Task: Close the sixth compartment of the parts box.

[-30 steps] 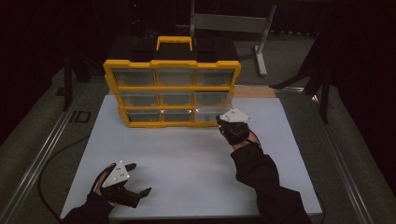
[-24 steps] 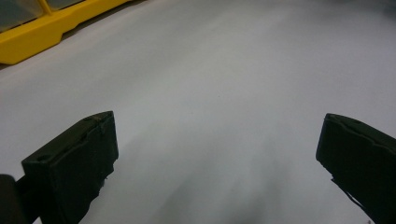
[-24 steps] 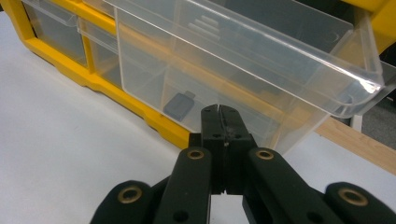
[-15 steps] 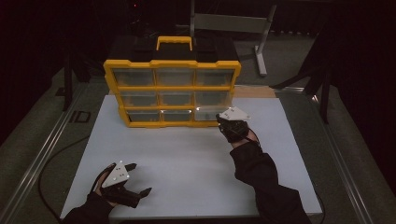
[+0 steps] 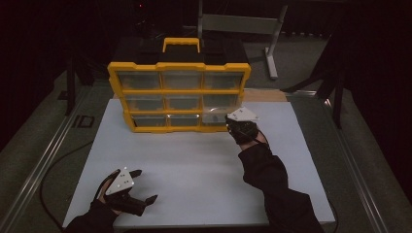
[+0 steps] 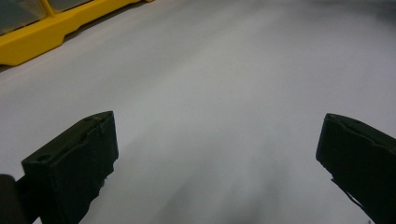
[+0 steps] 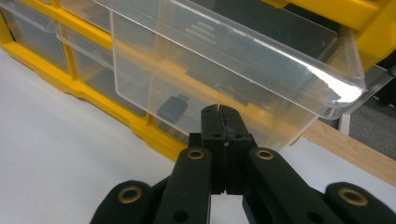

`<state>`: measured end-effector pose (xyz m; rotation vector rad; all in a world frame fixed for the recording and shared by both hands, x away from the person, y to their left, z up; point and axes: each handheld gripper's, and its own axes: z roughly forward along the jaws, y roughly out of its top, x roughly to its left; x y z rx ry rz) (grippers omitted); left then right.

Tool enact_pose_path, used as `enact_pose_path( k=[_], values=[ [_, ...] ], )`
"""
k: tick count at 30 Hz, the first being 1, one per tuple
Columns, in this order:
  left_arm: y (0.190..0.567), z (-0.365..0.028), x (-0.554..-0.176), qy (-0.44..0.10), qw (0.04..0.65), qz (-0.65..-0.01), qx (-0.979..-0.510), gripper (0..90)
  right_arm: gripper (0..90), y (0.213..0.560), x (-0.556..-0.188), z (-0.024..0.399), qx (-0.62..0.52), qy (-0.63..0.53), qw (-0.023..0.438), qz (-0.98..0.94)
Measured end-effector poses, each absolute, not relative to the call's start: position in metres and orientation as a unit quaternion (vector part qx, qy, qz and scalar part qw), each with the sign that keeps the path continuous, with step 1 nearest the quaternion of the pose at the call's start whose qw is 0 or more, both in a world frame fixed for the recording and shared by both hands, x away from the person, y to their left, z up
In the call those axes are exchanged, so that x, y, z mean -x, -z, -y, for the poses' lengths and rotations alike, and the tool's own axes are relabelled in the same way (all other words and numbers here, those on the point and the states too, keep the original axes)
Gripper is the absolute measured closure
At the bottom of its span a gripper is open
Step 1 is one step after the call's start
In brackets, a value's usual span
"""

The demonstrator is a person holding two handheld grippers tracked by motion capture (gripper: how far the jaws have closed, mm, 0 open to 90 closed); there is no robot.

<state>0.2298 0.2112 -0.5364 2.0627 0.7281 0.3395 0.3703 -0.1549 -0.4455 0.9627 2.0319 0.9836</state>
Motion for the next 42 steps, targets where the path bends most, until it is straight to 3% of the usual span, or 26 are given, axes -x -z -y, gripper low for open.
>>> enact_pose_path(
  k=[42],
  values=[
    [0.536,-0.211,-0.23,-0.135,0.449,-0.294,-0.833,0.0,90.0,0.444,-0.397,0.146,-0.387,-0.368,0.35,-0.77]
  ],
)
